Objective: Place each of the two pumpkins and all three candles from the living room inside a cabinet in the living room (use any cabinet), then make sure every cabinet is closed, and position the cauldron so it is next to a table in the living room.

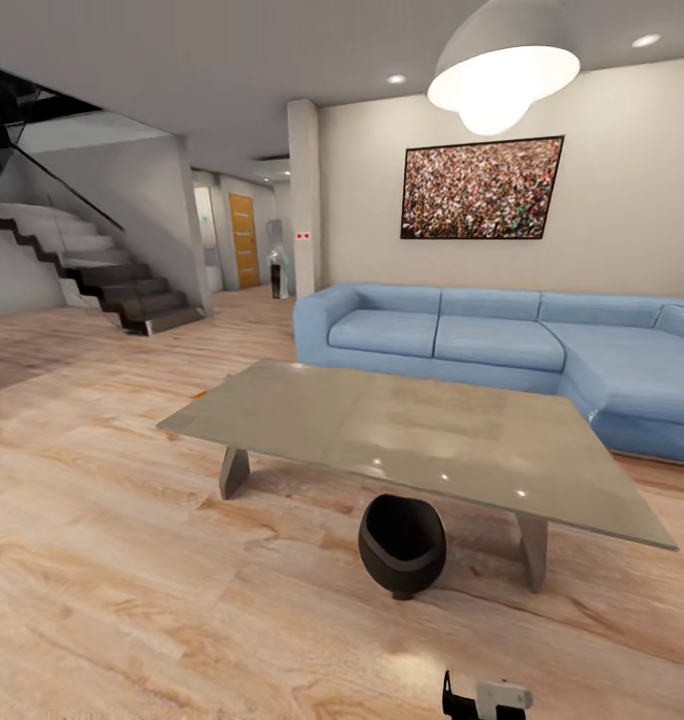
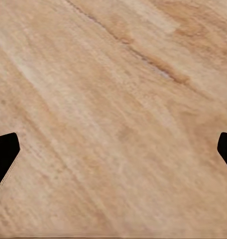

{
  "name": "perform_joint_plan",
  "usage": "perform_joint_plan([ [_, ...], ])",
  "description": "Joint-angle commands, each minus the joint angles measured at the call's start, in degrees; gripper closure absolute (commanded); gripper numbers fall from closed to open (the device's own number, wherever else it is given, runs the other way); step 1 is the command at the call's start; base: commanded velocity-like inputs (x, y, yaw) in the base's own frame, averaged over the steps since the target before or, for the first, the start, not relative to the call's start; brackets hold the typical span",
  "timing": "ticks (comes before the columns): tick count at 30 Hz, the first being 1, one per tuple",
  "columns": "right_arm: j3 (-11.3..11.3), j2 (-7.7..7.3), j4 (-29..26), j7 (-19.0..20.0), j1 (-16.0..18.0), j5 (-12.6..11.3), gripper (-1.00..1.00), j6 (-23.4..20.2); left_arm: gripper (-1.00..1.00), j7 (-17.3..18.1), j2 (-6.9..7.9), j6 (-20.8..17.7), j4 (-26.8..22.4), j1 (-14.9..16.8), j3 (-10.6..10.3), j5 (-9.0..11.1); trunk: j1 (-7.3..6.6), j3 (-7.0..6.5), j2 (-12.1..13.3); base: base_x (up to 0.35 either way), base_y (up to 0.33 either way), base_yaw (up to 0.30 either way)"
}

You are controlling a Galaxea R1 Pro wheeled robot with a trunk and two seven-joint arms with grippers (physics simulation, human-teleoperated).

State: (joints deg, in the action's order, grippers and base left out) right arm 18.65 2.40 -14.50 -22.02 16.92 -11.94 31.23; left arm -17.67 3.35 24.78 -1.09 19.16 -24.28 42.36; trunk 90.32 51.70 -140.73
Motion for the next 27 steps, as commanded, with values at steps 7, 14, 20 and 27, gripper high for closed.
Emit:
perform_joint_plan([
  [7,1.2,0.4,1.2,-0.2,0.0,-0.2,-1.0,0.2,-1.0,-0.4,-0.01,0.0,-0.1,0.0,-0.5,0.3,-1.34,-0.51,2.4,-0.003,0.0,0.161],
  [14,1.3,1.46,1.5,-0.1,0.0,0.1,-1.0,0.2,-1.0,-0.3,-0.32,-0.2,-0.1,0.0,-0.5,0.3,-1.34,0.07,2.4,0.0,0.0,0.112],
  [20,4.4,2.91,3.1,-0.3,0.0,5.5,-1.0,1.3,-1.0,-0.3,-0.45,-0.2,-0.1,0.0,-0.4,0.3,-1.34,0.51,2.4,-0.017,0.005,0.174],
  [27,4.6,3.07,3.6,-0.3,0.0,5.6,-1.0,2.6,-1.0,-0.3,-0.45,-0.2,-0.1,0.0,-0.4,0.3,-1.34,0.56,2.4,-0.198,0.169,0.055],
])
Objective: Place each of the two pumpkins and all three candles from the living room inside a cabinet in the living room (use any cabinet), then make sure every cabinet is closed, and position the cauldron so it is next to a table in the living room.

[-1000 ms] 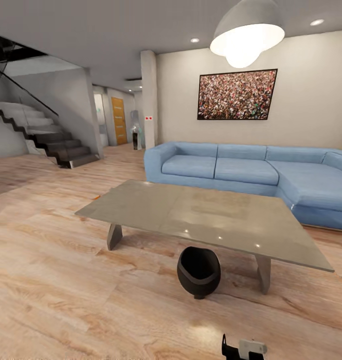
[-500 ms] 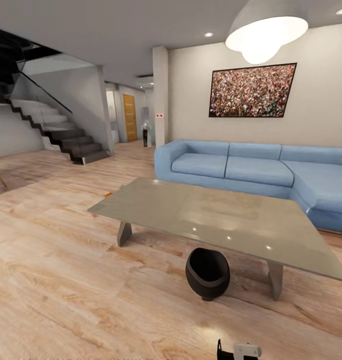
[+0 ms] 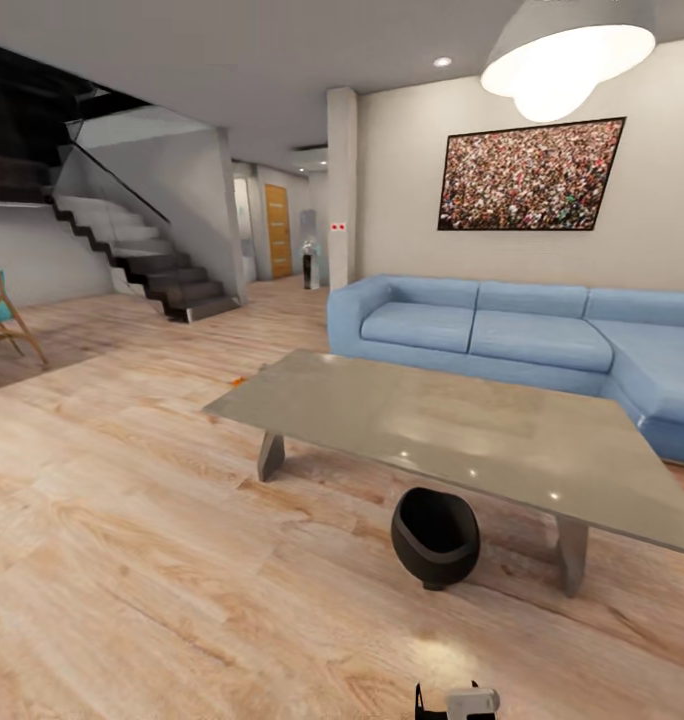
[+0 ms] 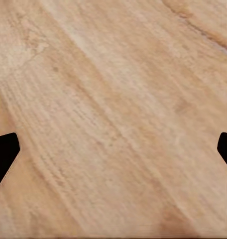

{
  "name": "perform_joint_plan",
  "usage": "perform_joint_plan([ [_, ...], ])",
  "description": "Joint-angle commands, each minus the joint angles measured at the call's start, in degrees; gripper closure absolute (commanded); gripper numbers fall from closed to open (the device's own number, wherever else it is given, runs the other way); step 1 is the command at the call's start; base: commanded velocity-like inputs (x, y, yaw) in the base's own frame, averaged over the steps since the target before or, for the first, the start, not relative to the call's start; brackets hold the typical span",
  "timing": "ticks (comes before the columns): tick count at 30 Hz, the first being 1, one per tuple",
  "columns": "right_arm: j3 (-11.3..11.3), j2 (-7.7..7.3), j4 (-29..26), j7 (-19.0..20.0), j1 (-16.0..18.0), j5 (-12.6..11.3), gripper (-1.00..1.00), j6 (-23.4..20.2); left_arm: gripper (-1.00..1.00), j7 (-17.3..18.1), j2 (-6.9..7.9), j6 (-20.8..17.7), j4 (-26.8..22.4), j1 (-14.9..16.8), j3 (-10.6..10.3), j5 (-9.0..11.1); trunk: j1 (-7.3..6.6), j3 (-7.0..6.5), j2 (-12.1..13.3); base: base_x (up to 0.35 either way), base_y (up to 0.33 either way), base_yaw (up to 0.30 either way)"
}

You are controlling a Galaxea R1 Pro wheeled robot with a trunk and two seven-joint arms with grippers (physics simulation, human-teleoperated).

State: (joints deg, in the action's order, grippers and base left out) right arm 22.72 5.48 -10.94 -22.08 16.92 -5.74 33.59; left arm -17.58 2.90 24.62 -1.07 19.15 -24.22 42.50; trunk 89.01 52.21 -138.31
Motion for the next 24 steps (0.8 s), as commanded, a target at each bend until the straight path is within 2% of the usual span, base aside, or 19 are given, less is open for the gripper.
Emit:
perform_joint_plan([
  [1,0.5,0.0,0.0,-0.2,0.0,-0.6,-1.0,0.2,-1.0,-0.4,0.0,0.0,-0.1,0.0,-0.5,0.2,-0.02,0.06,0.0,-0.066,0.057,0.161],
  [9,0.5,0.06,0.0,-0.2,0.0,-0.9,-1.0,0.3,-1.0,-0.2,-0.34,-0.4,-0.1,0.0,-0.5,0.2,-0.02,0.06,0.0,-0.015,0.013,0.236],
  [24,0.5,0.06,0.1,-0.2,0.0,-0.9,-1.0,0.2,-1.0,2.4,-0.79,-0.2,-0.1,0.0,-0.5,0.2,-0.24,-0.12,0.4,0.0,0.0,0.273],
])
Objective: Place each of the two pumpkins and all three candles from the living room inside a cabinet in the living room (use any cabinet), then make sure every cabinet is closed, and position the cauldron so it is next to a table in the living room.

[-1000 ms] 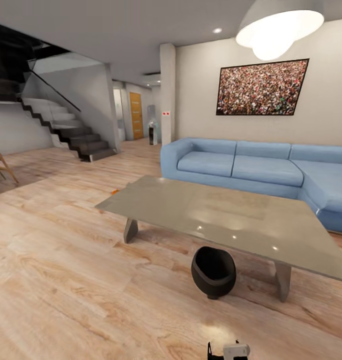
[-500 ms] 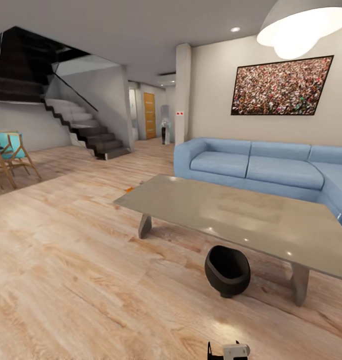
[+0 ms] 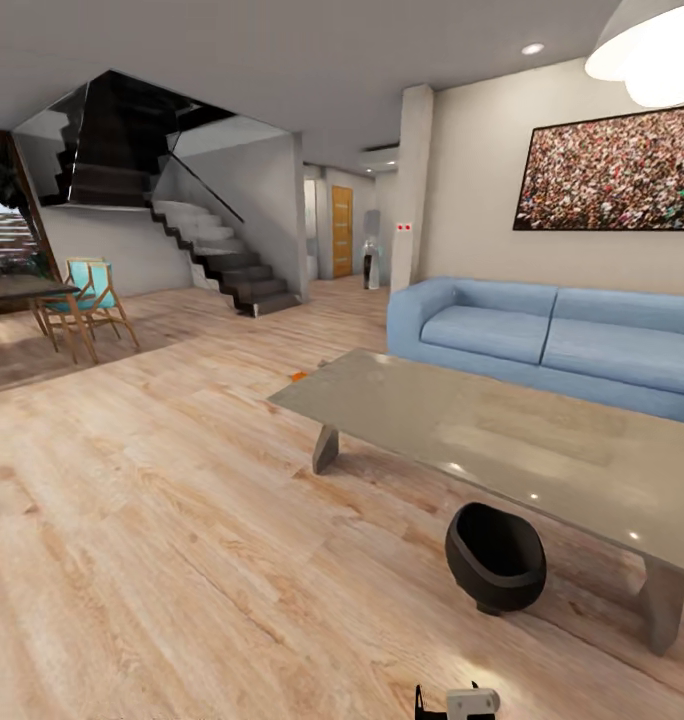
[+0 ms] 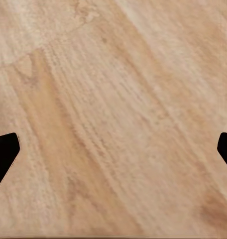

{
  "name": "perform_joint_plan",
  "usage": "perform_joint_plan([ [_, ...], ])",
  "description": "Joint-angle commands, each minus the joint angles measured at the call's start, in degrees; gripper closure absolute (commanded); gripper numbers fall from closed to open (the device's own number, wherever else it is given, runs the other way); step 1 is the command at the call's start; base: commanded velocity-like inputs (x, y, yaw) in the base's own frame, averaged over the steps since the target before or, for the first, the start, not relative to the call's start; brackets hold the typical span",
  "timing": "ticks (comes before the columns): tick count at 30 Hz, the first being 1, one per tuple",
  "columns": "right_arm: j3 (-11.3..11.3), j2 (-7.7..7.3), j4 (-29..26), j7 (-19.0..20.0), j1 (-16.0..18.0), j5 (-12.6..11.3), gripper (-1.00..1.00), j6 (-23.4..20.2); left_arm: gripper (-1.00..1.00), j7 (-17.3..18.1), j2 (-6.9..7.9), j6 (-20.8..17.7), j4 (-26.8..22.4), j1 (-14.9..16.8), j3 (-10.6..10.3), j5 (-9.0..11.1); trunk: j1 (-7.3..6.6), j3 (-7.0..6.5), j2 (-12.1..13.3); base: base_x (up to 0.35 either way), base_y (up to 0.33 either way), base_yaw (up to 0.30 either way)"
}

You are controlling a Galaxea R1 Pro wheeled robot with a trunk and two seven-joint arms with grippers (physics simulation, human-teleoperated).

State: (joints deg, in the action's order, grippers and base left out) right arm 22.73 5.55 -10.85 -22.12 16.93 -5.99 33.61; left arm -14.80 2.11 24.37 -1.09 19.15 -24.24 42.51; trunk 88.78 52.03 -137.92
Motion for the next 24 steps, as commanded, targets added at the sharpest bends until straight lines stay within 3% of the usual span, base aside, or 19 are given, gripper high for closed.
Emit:
perform_joint_plan([
  [1,0.5,-0.01,0.0,-0.2,0.0,-0.6,-1.0,0.2,-1.0,-0.2,0.0,0.0,-0.1,0.0,-0.5,0.2,-0.24,-0.13,0.4,0.0,0.0,0.274],
  [7,0.4,-0.08,0.0,-0.1,0.0,-0.4,-1.0,0.2,-1.0,0.4,0.0,0.0,-0.1,0.0,-0.5,0.2,-1.56,-1.21,2.8,0.0,0.0,0.146],
  [24,0.9,0.12,2.4,0.1,0.0,-0.3,-1.0,0.8,-1.0,0.5,0.0,0.0,-0.1,0.0,-0.4,0.2,-4.85,-3.9,8.8,0.0,0.0,0.012],
])
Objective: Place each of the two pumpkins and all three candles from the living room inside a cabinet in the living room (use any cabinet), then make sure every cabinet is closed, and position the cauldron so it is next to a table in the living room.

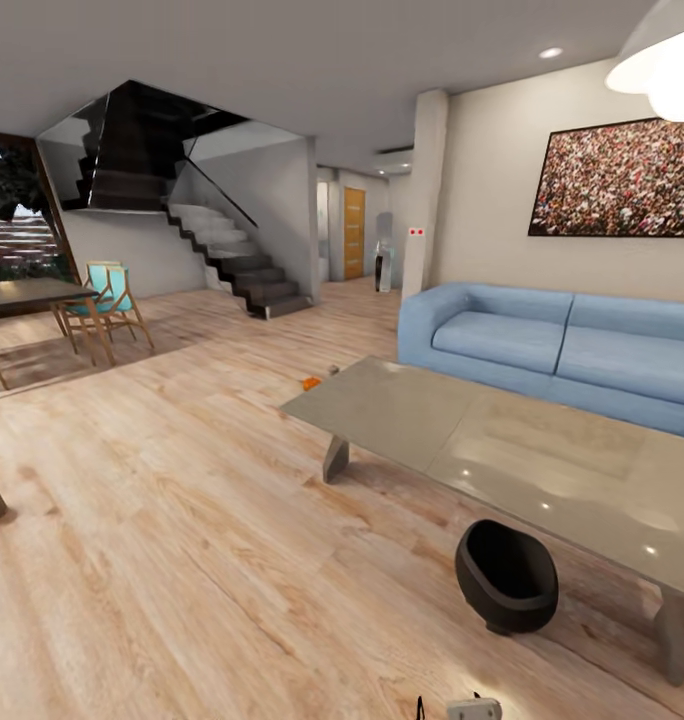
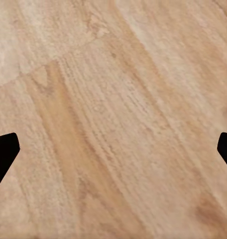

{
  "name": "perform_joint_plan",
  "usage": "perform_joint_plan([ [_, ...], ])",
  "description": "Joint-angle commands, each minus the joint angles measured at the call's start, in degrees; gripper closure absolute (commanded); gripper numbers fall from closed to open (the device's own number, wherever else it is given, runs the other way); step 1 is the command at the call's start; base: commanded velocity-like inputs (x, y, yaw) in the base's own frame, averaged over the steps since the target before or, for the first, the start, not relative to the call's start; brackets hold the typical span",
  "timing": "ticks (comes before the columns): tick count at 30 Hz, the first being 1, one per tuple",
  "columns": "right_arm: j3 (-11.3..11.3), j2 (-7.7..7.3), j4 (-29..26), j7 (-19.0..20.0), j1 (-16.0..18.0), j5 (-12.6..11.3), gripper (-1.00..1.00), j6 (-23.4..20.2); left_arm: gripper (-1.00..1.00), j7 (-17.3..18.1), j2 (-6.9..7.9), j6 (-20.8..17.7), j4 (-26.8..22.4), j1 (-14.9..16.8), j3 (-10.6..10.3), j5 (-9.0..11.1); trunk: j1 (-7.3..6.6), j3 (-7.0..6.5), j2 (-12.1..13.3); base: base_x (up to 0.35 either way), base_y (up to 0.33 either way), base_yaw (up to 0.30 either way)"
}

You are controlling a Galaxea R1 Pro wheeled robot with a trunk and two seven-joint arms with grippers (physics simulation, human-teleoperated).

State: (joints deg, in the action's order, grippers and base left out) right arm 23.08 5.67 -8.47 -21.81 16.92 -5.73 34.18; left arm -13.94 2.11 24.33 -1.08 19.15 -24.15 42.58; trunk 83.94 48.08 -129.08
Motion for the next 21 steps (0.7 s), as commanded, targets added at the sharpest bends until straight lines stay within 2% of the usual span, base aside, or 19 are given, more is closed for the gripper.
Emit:
perform_joint_plan([
  [1,0.5,0.01,0.0,-0.2,0.0,-0.6,-1.0,0.2,-1.0,-0.4,0.0,0.0,-0.1,0.0,-0.5,0.1,-0.01,0.06,0.0,0.0,0.0,0.166],
  [8,0.5,0.64,0.1,-0.2,0.0,-0.6,-1.0,0.5,-1.0,-0.4,0.07,0.0,-0.1,0.0,-0.4,0.2,-0.01,0.06,0.0,0.0,0.0,0.249],
  [13,0.5,0.83,0.1,-0.3,0.0,-0.6,-1.0,0.5,-1.0,-0.5,0.39,0.1,-0.1,0.0,-0.3,0.3,-0.01,0.13,0.0,0.083,0.252,0.259],
  [16,0.5,0.83,0.1,-0.3,0.0,-0.8,-1.0,0.5,-1.0,-0.5,0.36,0.1,-0.1,0.0,-0.2,0.3,-0.01,0.33,0.0,0.083,0.249,0.097],
  [21,0.3,0.81,0.0,-0.3,0.0,-1.0,-1.0,0.9,-1.0,-0.4,0.1,0.0,-0.1,0.0,-0.3,0.3,-0.01,0.47,0.0,0.005,0.014,0.04],
])
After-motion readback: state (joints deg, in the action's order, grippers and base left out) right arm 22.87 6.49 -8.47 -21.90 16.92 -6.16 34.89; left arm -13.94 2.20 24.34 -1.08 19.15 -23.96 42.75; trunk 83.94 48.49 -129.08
